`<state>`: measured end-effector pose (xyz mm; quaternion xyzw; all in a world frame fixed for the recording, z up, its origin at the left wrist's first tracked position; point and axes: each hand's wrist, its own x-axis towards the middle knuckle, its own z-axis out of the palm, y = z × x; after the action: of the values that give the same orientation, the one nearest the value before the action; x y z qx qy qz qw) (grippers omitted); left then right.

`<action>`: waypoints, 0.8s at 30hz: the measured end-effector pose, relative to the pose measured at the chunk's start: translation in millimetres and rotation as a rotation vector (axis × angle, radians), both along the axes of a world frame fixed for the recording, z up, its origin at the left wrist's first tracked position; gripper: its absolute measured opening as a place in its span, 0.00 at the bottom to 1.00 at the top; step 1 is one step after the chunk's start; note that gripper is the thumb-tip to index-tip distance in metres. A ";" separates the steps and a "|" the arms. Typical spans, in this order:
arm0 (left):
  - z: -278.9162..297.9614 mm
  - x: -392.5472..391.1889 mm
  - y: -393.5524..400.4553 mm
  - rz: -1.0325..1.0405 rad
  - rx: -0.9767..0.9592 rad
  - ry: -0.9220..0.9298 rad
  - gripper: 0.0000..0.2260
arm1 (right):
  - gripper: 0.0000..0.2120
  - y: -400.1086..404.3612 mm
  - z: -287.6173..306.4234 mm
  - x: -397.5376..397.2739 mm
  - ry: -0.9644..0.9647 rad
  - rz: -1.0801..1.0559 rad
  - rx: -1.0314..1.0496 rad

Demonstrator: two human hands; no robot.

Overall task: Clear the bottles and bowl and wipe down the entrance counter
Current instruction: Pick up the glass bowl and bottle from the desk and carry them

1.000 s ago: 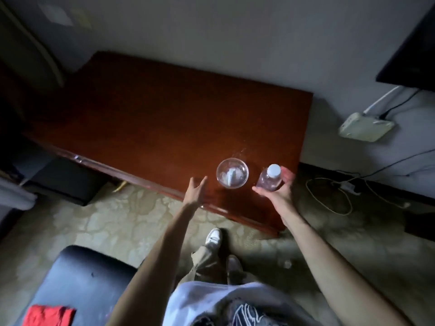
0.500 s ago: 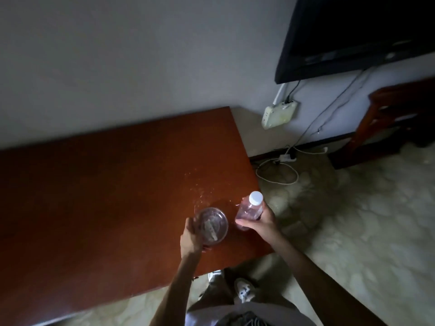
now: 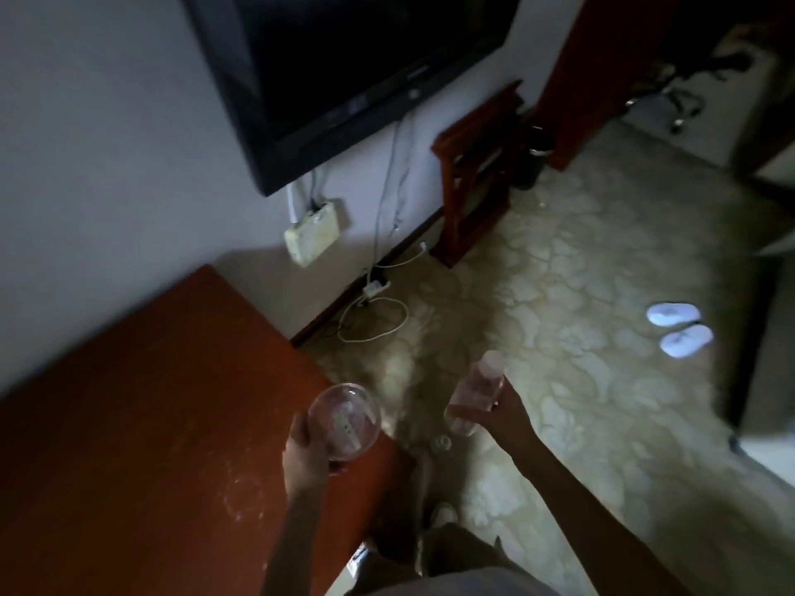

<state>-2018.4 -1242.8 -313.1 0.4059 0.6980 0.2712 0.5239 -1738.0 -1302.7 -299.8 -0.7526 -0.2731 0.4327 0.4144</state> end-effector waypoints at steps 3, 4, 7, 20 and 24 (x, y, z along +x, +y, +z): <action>2.4 52.1 17.8 -0.131 0.008 -0.018 0.11 | 0.32 -24.4 3.7 39.2 0.020 -0.132 0.022; 4.0 71.5 21.5 -0.176 0.004 -0.028 0.12 | 0.32 -32.1 3.4 51.4 0.034 -0.175 0.027; 13.4 132.5 24.9 -0.311 0.009 -0.040 0.09 | 0.32 -50.1 -1.0 89.2 0.051 -0.259 0.005; 12.1 477.3 58.6 -0.653 0.053 0.002 0.12 | 0.32 -68.1 -26.0 392.2 0.028 -0.427 0.034; 32.6 574.4 73.4 -0.732 0.113 0.003 0.13 | 0.31 -62.6 -10.3 488.0 0.007 -0.482 0.051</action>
<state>-1444.0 -1169.4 -280.5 0.6572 0.4913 0.1036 0.5621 -1250.1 -1365.4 -310.1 -0.7837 -0.0950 0.3170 0.5257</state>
